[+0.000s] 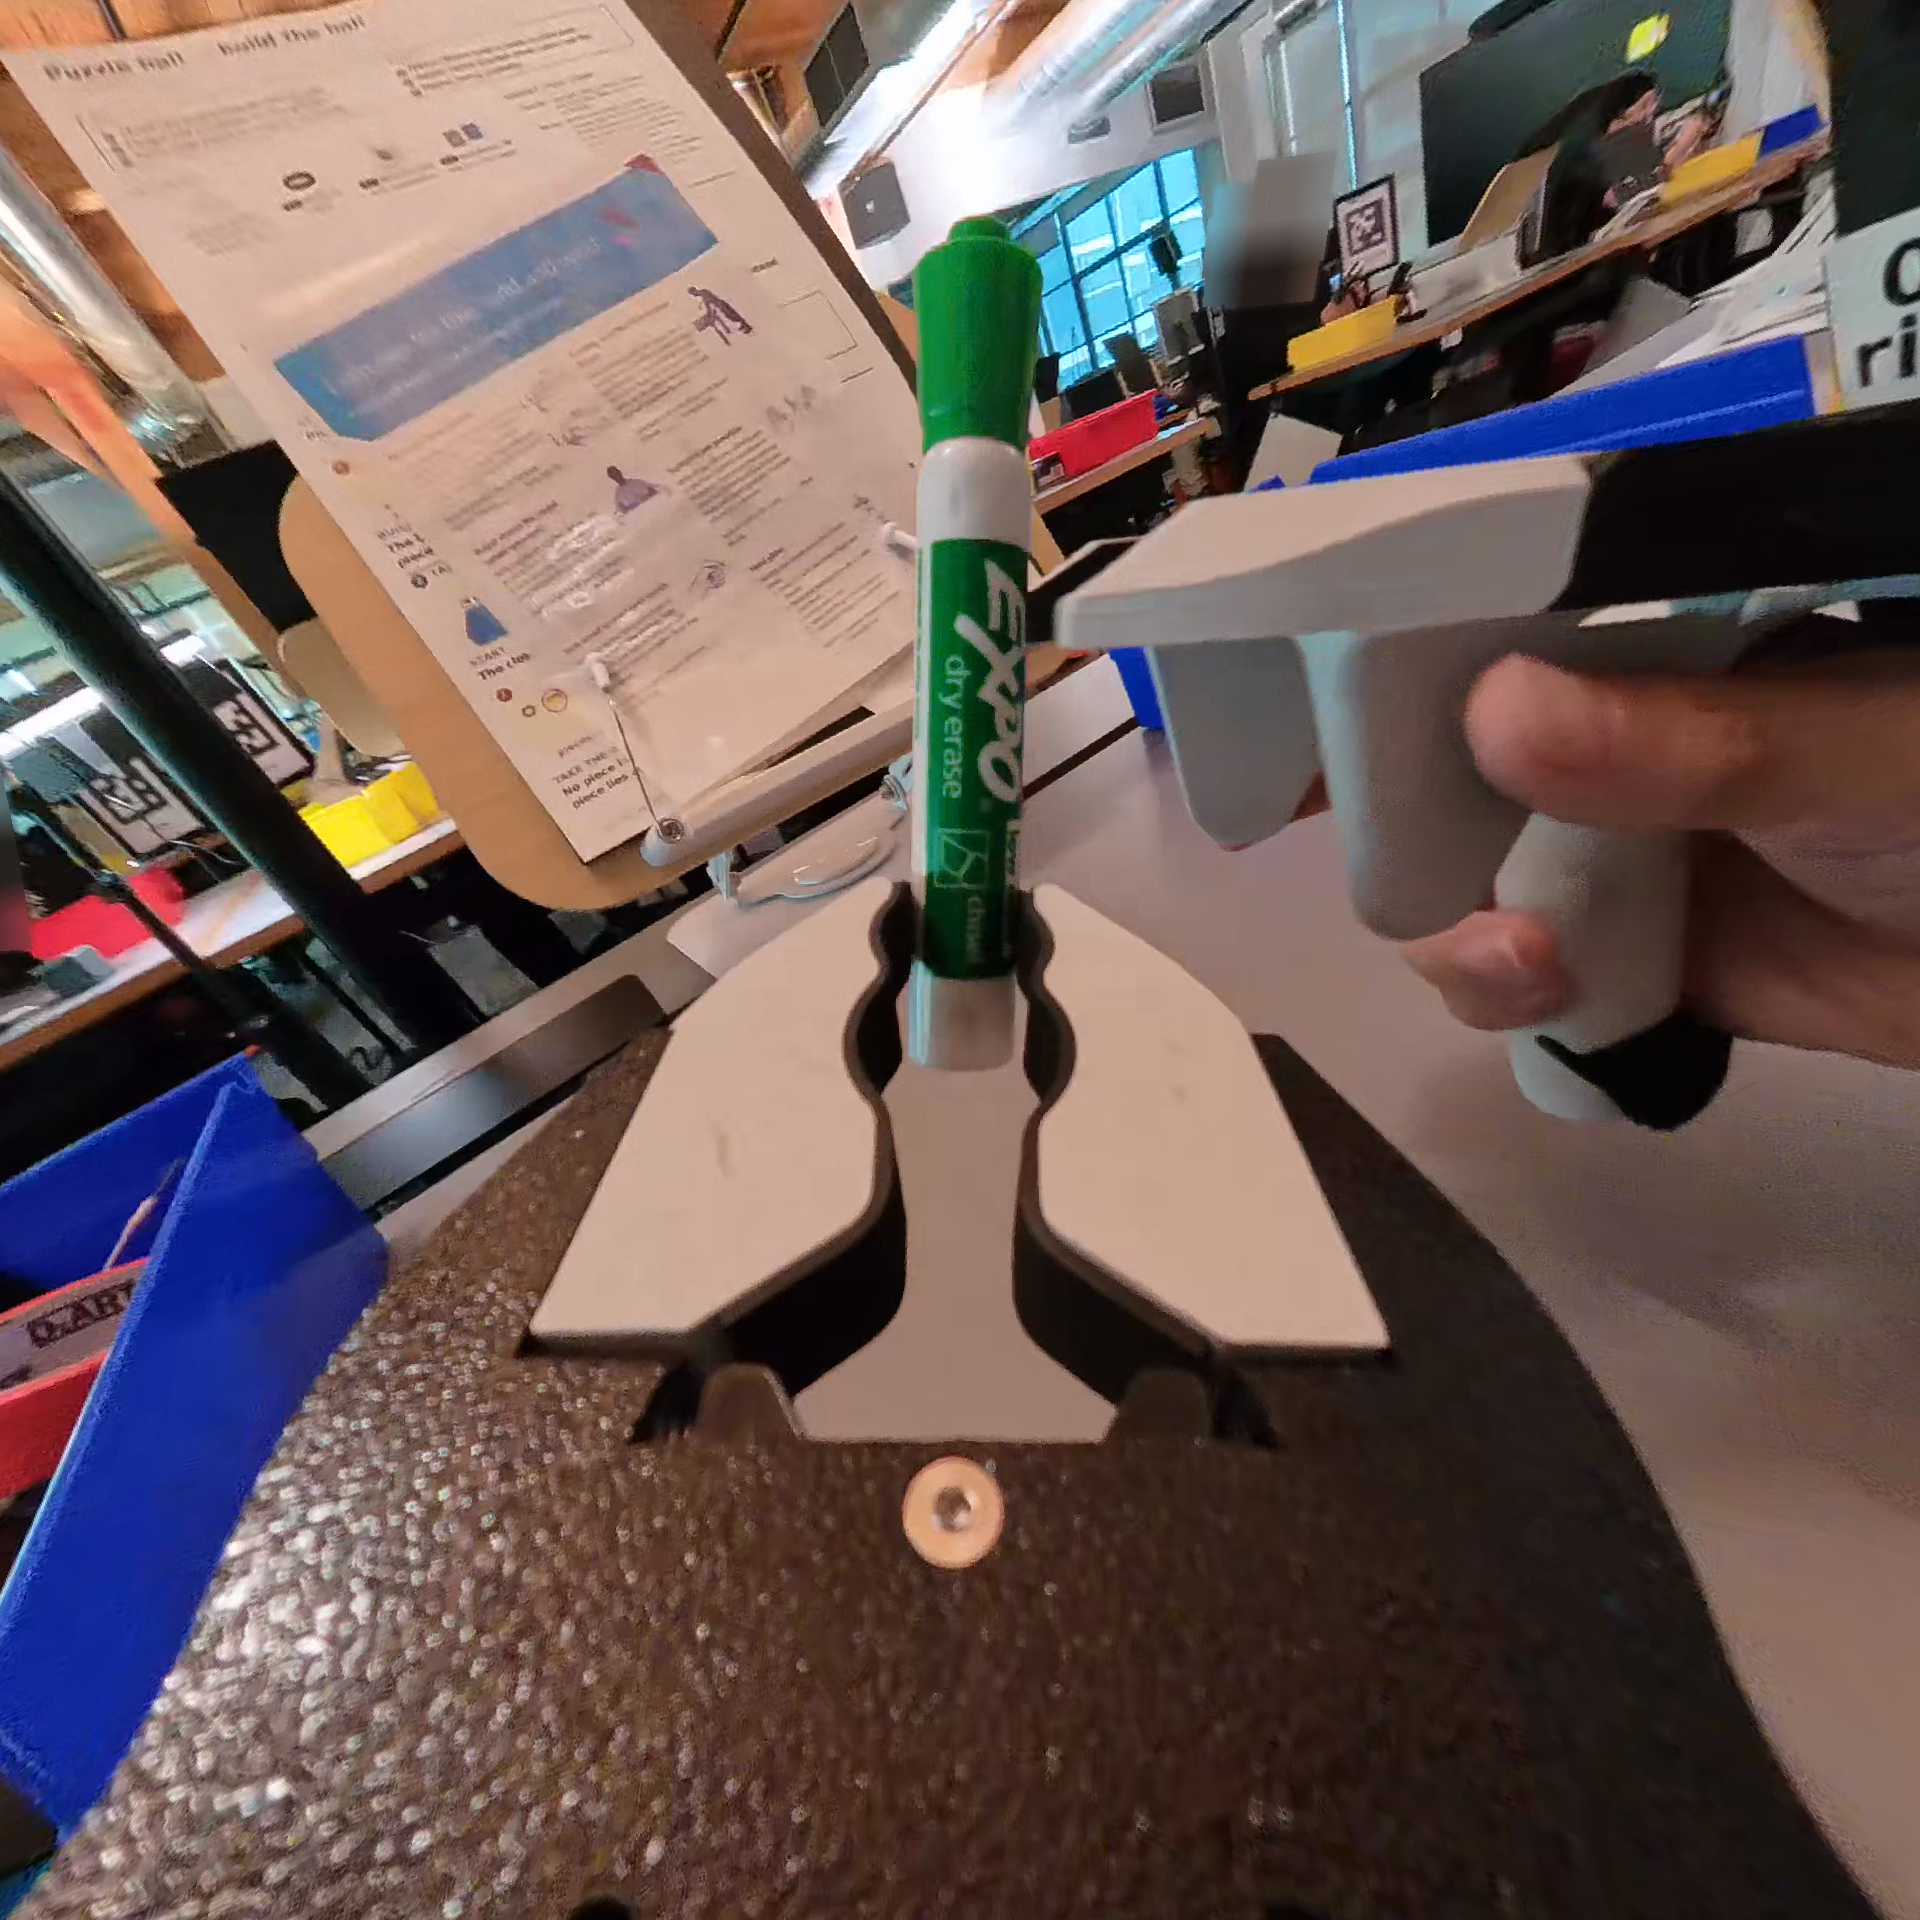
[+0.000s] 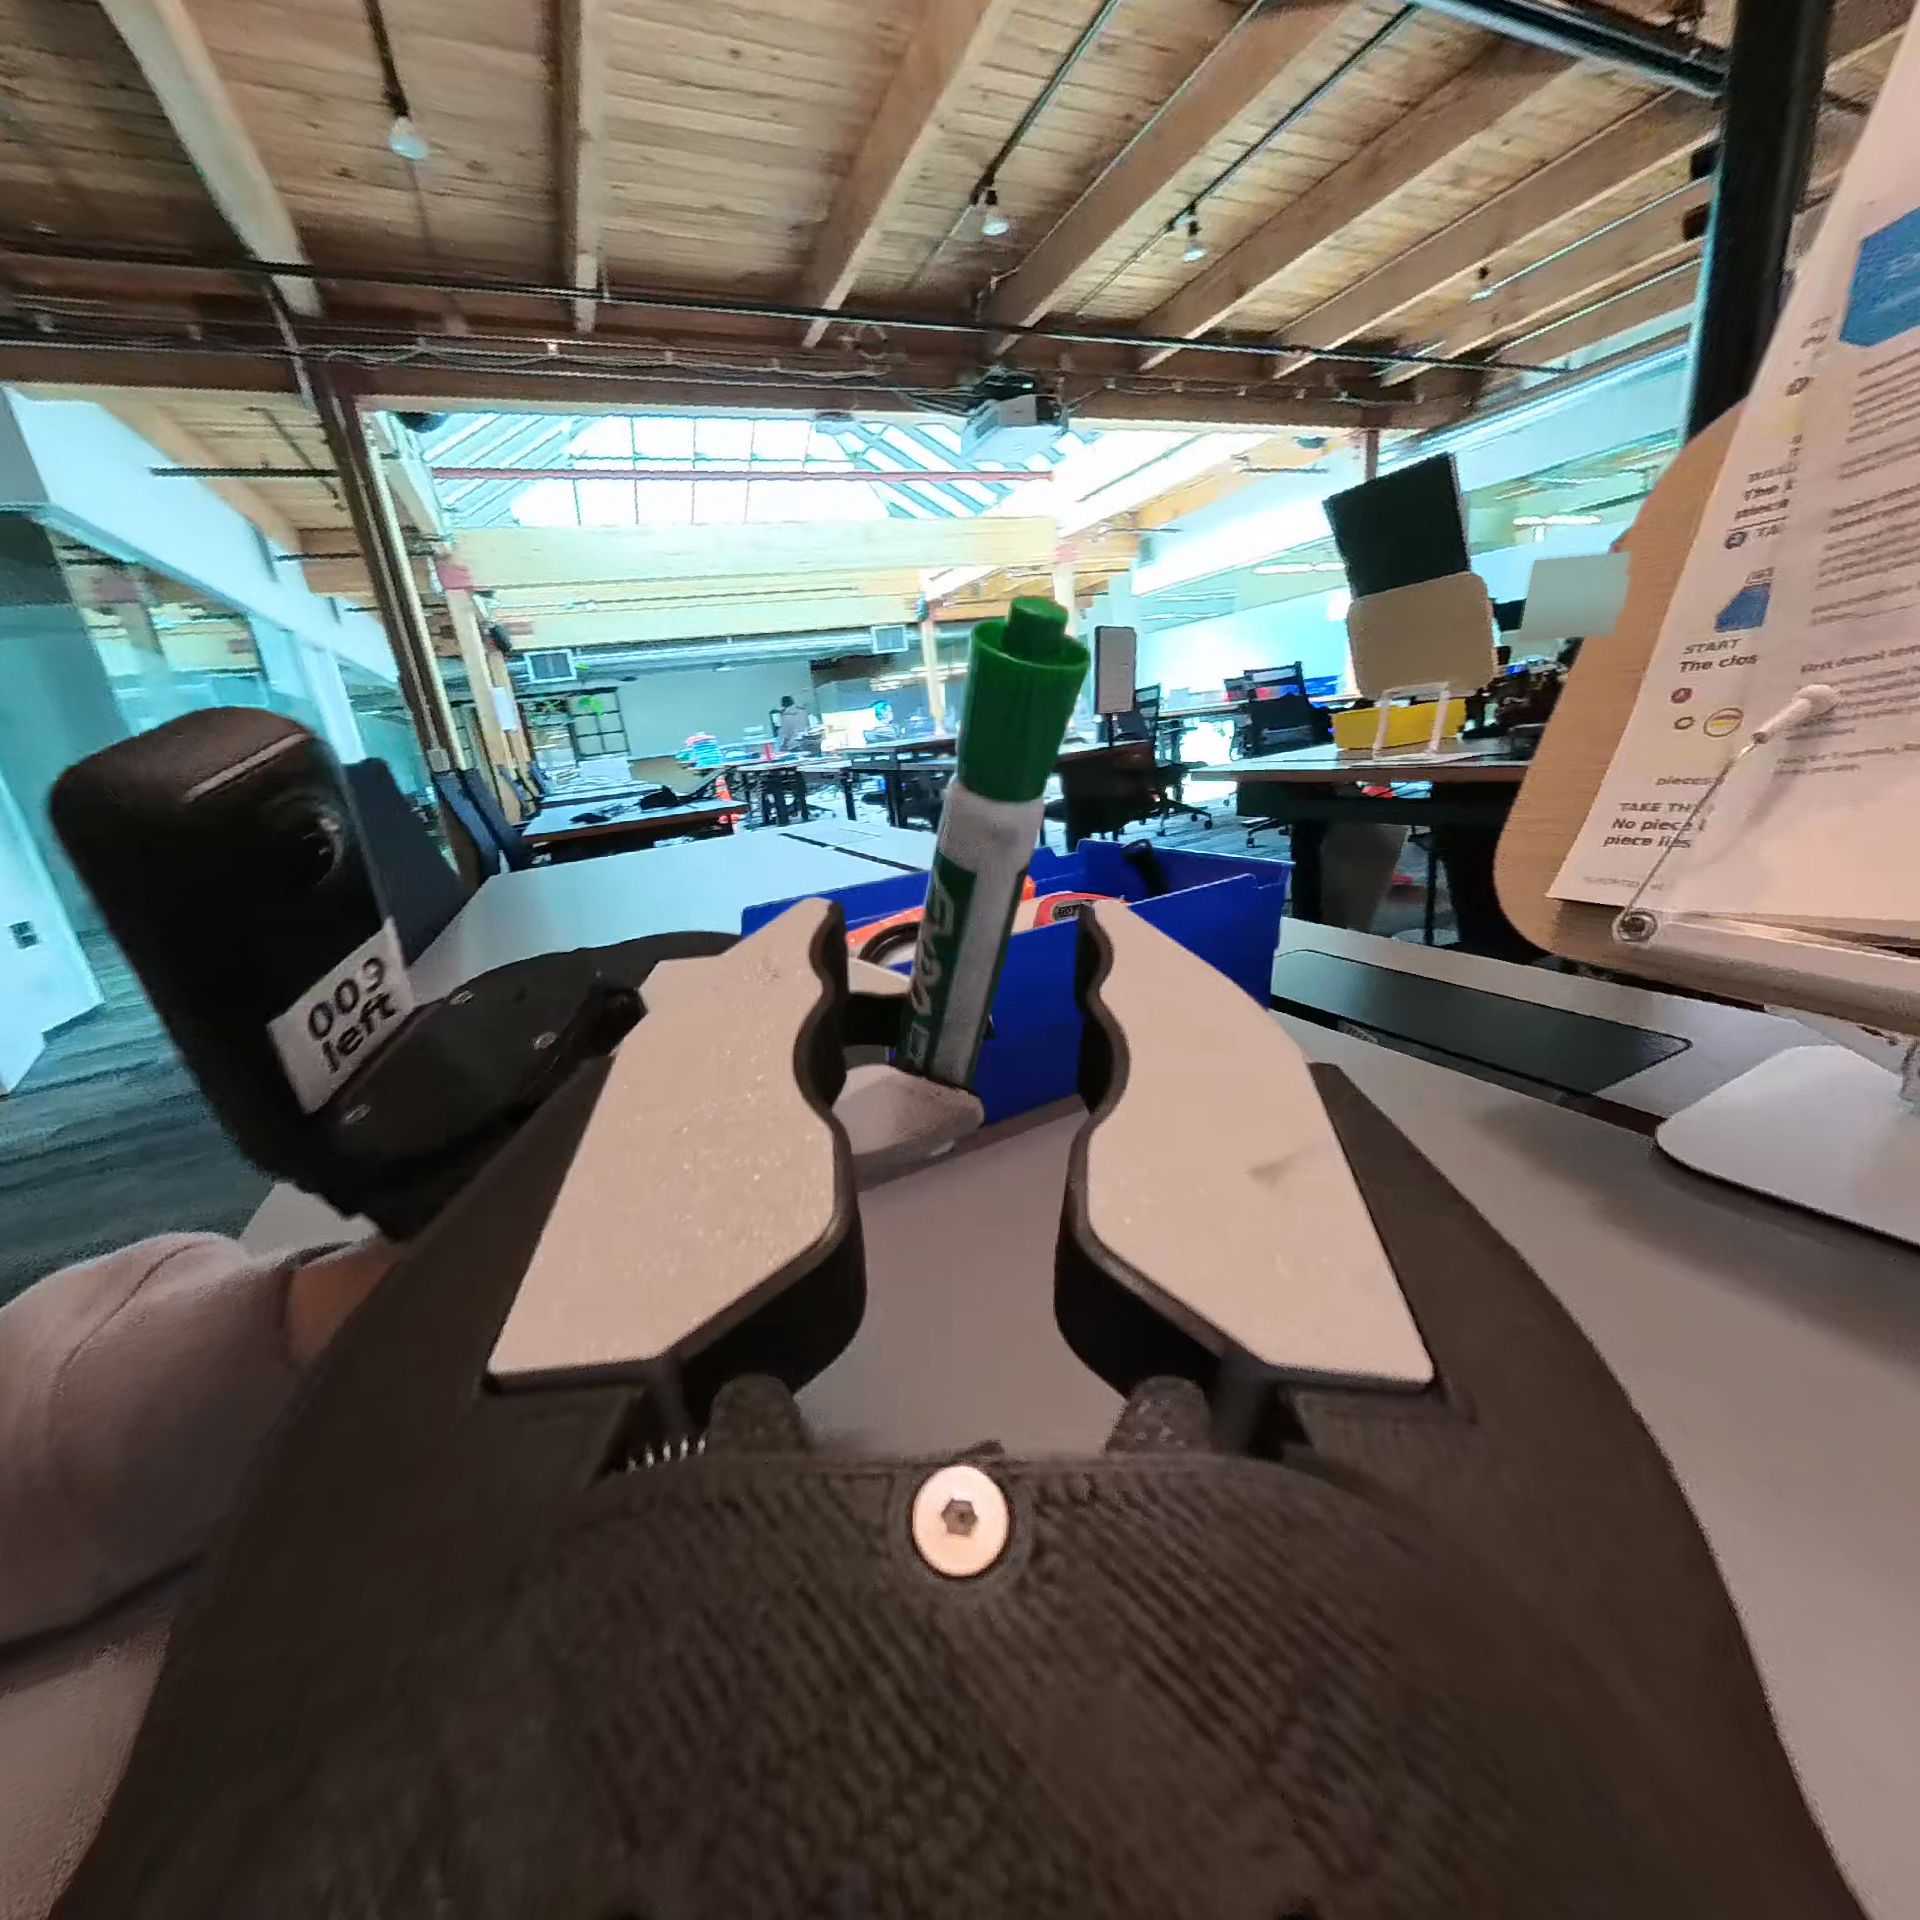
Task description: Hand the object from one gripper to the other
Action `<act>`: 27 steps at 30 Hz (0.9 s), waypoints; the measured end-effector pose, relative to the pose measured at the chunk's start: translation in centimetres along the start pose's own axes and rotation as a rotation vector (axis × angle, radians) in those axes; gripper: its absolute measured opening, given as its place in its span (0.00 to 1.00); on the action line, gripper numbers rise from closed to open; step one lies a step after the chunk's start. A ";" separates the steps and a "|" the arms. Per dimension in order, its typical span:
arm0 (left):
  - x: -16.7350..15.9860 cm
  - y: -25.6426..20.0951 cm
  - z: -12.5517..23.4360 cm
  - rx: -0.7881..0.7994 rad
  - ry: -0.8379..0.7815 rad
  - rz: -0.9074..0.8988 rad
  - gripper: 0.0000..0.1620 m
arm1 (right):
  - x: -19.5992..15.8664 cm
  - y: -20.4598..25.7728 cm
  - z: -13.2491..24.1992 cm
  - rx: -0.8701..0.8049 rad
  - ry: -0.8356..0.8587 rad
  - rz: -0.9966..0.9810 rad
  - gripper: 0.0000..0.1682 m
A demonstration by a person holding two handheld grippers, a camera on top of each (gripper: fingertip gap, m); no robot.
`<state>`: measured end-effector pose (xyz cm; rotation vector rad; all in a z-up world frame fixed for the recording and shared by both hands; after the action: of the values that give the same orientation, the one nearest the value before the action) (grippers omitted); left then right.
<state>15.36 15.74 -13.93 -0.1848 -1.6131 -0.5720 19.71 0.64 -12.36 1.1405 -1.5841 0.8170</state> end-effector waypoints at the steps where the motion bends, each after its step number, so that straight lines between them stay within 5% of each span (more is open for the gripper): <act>1: 0.1 -0.4 -0.1 0.004 -0.004 -0.006 0.12 | -0.1 0.1 0.0 -0.012 -0.002 -0.002 0.23; 5: 0.3 -1.0 -0.3 0.041 0.006 -0.031 0.12 | -0.1 -0.3 0.4 -0.038 -0.017 -0.009 0.11; 16: 0.1 -1.0 -0.1 0.018 0.006 -0.075 0.12 | 0.1 -0.8 0.4 0.074 0.015 -0.039 0.10; 24: -0.1 -0.5 0.4 -0.589 0.018 0.278 0.18 | 1.6 -3.3 3.3 0.528 0.058 -0.089 0.10; 27: -0.5 -0.6 0.5 -0.699 0.067 0.303 0.22 | 1.5 -2.9 3.6 0.625 0.090 -0.068 0.10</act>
<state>14.70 15.53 -14.56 -0.9007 -1.2334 -0.8732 21.16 -4.04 -12.02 1.5560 -1.2332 1.3508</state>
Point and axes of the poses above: each gripper's, where its closed fingertips meet, z back along the fingers, x out of its top, y = z × x across the jaws, the point moved 10 cm from there along z, back along the fingers, and after that the axes turned 6 degrees about z, right-handed, at the moved point
